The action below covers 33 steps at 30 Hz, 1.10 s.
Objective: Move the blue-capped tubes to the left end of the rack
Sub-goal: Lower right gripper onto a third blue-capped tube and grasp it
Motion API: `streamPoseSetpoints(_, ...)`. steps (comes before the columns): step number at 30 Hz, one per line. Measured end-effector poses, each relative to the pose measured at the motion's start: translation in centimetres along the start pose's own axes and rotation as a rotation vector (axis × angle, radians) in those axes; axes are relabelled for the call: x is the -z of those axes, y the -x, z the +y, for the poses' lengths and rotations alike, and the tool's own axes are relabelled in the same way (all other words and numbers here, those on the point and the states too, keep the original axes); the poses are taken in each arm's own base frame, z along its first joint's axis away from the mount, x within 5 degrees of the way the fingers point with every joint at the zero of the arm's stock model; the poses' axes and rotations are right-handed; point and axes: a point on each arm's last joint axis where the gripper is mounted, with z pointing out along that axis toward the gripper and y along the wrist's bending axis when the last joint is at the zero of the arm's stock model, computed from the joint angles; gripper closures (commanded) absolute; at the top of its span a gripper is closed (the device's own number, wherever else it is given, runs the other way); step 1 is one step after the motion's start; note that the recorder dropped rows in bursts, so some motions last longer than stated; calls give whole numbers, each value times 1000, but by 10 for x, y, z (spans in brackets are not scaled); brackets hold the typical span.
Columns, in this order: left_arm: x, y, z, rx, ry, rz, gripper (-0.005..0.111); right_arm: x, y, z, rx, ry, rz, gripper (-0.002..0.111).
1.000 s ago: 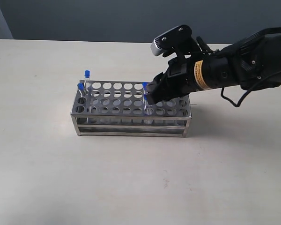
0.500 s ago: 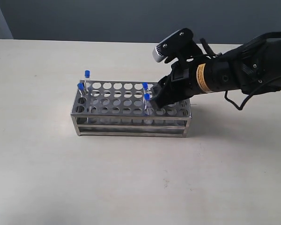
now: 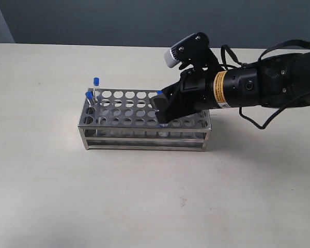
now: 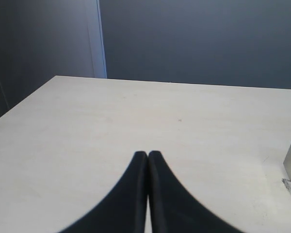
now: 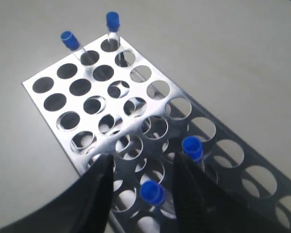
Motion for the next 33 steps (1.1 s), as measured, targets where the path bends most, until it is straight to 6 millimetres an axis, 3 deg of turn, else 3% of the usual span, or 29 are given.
streamPoseSetpoints(7, 0, 0, 0, 0, 0, 0, 106, -2, -6, -1, -3, -10, 17, 69)
streamPoseSetpoints(12, 0, 0, 0, 0, 0, 0, 106, -17, -21, -4, -21, 5, 53, 72)
streamPoseSetpoints(19, 0, 0, 0, 0, 0, 0, 106, -21, -24, -8, -38, -16, 52, 109)
streamPoseSetpoints(33, 0, 0, 0, 0, 0, 0, 106, -14, -18, -8, -12, -29, 29, 109)
